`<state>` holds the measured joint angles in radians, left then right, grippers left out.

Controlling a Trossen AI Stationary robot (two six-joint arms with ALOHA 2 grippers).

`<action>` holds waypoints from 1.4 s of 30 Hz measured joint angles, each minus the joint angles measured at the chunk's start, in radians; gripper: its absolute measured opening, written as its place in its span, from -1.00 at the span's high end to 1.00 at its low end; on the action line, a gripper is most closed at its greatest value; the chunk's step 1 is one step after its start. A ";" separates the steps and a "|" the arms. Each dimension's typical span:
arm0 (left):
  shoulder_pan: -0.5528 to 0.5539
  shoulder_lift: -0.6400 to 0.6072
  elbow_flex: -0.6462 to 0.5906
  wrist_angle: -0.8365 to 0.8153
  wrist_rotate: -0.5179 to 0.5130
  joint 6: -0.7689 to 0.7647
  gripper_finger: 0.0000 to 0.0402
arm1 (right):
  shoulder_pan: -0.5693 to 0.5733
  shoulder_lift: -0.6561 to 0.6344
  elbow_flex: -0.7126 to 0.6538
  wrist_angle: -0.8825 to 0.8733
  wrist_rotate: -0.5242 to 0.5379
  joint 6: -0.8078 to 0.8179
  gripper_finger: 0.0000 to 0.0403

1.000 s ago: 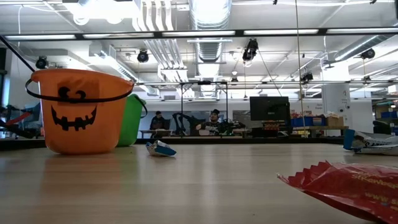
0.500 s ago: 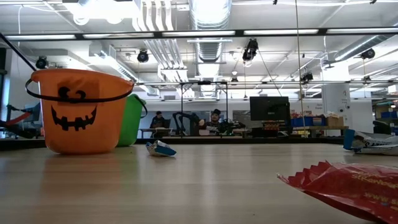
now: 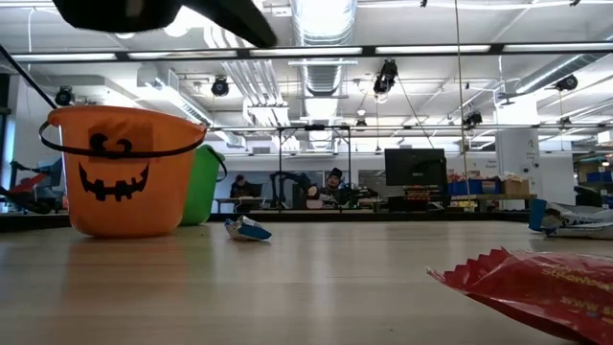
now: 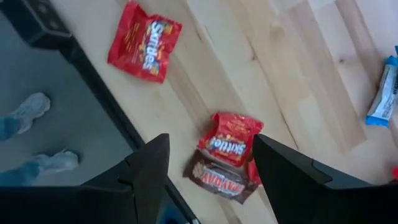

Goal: Organize candy in baskets
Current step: Put the red candy into the black bucket

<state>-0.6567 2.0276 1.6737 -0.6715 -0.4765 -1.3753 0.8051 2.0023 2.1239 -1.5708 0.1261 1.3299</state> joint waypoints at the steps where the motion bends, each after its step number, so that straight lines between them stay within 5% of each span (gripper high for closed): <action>1: 0.006 0.007 0.000 0.017 0.005 -0.004 0.05 | 0.006 -0.002 0.000 0.000 0.000 -0.003 -0.11; 16: 0.039 0.157 0.000 0.310 0.103 -0.080 0.05 | 0.113 -0.031 0.000 0.000 -0.003 0.014 -0.11; 42: 0.040 0.222 0.000 0.338 0.103 -0.111 0.05 | 0.142 -0.032 -0.001 0.000 -0.029 0.020 -0.11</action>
<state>-0.6163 2.2491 1.6737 -0.3332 -0.3738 -1.4859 0.9470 1.9699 2.1227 -1.5712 0.0971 1.3502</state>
